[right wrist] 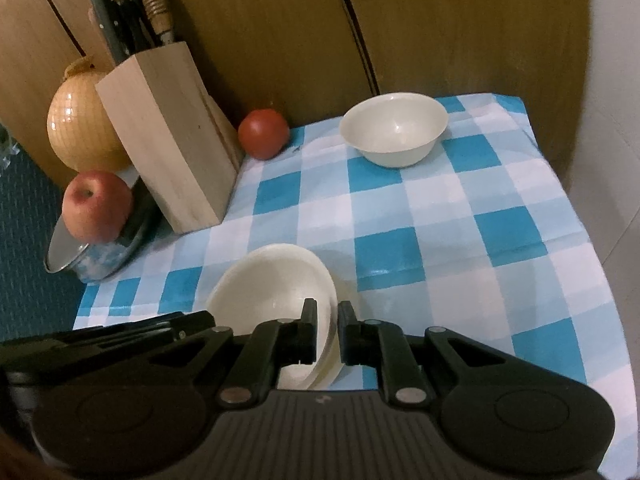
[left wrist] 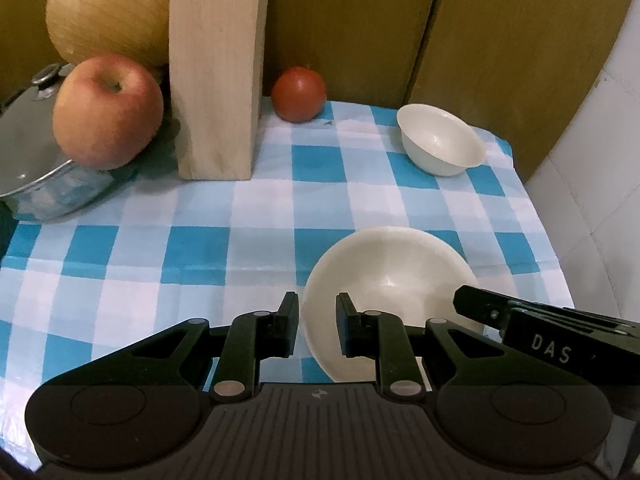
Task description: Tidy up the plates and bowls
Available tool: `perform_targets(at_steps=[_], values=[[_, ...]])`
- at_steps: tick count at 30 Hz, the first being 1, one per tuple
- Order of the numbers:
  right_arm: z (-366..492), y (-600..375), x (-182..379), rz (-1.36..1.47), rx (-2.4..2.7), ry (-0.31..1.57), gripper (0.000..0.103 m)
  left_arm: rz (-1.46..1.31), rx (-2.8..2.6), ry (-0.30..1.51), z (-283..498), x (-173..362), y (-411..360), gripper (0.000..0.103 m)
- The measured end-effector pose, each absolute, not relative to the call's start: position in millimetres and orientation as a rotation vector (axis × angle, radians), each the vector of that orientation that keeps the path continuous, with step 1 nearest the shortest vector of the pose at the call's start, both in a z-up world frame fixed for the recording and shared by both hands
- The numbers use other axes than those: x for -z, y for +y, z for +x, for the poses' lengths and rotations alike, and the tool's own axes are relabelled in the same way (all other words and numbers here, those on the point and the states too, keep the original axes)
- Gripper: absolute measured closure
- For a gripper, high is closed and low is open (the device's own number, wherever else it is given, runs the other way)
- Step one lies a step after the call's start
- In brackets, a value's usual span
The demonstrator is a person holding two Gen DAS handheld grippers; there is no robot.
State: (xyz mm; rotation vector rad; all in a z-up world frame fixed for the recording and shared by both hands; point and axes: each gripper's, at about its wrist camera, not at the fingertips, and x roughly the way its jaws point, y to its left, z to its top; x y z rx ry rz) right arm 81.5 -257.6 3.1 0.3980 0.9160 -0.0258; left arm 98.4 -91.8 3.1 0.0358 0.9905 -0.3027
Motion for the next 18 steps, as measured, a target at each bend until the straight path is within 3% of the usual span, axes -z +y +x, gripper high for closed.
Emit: perform_targets(at_steps=[18], values=[[84.3,-275.7,-6.7,0.436,0.051,0.9,0.089,0.041,0.329,0.977,97.8,-2.9,-96.5,0.076]])
